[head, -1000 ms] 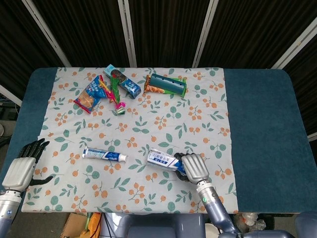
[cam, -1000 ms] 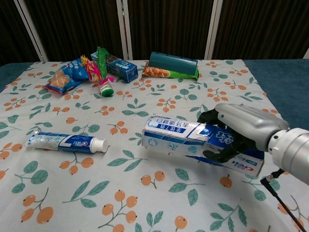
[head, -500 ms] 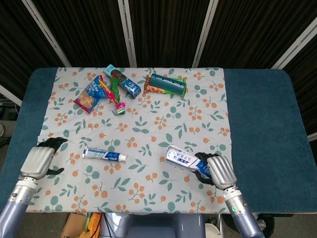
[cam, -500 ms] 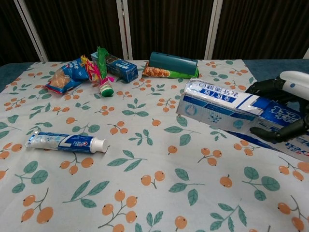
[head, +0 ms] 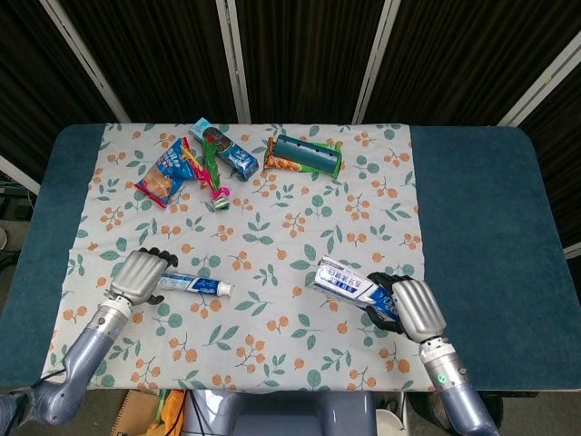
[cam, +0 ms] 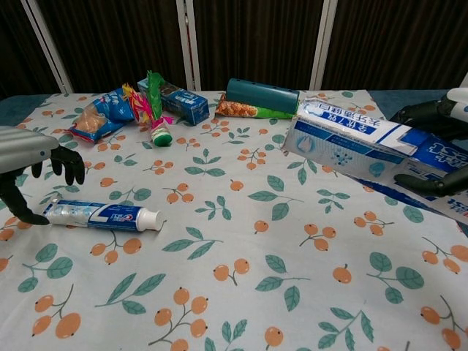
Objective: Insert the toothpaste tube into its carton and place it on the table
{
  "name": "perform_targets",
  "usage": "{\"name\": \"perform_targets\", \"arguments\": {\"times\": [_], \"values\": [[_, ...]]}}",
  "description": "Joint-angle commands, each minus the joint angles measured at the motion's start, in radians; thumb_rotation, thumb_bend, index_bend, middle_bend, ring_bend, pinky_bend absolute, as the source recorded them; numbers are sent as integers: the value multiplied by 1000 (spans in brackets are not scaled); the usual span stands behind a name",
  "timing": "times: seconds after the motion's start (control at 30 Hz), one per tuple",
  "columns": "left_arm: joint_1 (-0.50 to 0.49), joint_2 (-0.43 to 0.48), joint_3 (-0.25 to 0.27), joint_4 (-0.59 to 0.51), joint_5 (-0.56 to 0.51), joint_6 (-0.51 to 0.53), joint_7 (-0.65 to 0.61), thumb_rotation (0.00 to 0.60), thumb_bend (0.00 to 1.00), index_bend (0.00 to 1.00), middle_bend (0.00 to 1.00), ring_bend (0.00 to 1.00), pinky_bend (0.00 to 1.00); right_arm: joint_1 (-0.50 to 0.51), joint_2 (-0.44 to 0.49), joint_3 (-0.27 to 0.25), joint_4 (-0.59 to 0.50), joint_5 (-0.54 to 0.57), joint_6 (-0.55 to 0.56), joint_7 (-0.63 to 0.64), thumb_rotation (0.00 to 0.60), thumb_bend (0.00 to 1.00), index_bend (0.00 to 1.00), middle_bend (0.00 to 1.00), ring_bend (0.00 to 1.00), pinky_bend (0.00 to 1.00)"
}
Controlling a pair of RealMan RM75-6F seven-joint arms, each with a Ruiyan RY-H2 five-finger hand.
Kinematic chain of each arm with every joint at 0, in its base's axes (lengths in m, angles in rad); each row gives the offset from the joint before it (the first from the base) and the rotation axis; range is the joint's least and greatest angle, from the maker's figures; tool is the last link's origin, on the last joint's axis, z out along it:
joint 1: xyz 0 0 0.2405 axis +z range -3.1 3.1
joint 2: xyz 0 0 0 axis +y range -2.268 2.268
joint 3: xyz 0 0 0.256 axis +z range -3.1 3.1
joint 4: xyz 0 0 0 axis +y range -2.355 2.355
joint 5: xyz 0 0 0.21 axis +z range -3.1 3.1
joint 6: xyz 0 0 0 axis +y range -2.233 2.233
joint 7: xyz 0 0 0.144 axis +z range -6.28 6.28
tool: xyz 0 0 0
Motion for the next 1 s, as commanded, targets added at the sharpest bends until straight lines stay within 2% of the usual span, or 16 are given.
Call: {"name": "perform_targets", "arguments": {"times": [0.03,0.3,0.63,1.0], "values": [[-18,-31,8,25,-16,-6,17,600,161,395,413,357,416,-6,8,10,5,6,-1,18,600,429,462,528,507,471],[-41,-82,24,80,-27,9,36,600,167,411,430,378,424,-14,13,18,3,-10,-8,30,600,432,462,527,507,471],[-50,-109,11,112,-23,41,-14,600,168,382,399,373,419,-23,14,26,8,-8,-18,34,600,440,462,528,507,471],[-64,-149,41,165,-65,17,14,600,176,406,425,380,421,-32,13,38,5,-12,-19,47,600,444,462,528,507,471]]}}
